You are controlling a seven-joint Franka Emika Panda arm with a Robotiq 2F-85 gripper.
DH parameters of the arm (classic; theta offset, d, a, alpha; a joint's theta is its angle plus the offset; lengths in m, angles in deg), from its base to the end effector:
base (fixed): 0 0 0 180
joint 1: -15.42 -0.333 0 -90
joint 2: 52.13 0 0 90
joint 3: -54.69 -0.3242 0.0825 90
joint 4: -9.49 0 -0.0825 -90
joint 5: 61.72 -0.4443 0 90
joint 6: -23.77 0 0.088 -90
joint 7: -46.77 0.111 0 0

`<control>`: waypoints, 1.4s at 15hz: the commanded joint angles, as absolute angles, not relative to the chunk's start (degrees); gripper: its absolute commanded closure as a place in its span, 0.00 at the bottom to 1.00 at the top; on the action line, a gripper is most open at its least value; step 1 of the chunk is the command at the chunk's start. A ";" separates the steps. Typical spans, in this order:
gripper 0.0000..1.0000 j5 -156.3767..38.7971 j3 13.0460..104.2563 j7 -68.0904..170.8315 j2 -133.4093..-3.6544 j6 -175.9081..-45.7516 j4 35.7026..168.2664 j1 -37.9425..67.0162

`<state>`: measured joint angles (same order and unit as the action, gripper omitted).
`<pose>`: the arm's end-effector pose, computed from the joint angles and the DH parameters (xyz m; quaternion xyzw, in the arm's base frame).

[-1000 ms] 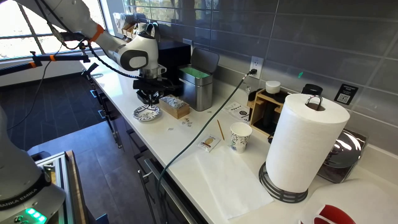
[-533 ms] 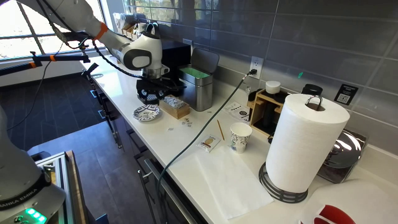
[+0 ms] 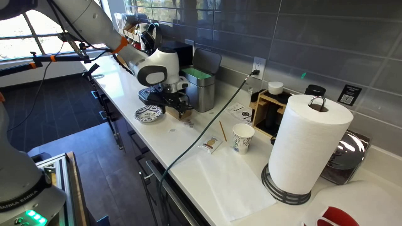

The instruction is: Put the objects on the plate

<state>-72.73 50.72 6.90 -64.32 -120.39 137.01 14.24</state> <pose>0.5933 0.0526 0.2433 -0.9477 -0.3099 -0.0565 0.0519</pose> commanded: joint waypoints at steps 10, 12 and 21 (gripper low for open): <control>0.00 -57.08 55.63 38.23 -73.03 -127.26 130.95 14.27; 0.00 -57.28 55.13 39.18 -74.43 -126.78 129.12 13.99; 0.00 -55.06 56.38 43.56 -78.85 -123.65 123.96 12.72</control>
<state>-56.73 55.62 40.91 -76.11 -126.10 126.66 13.38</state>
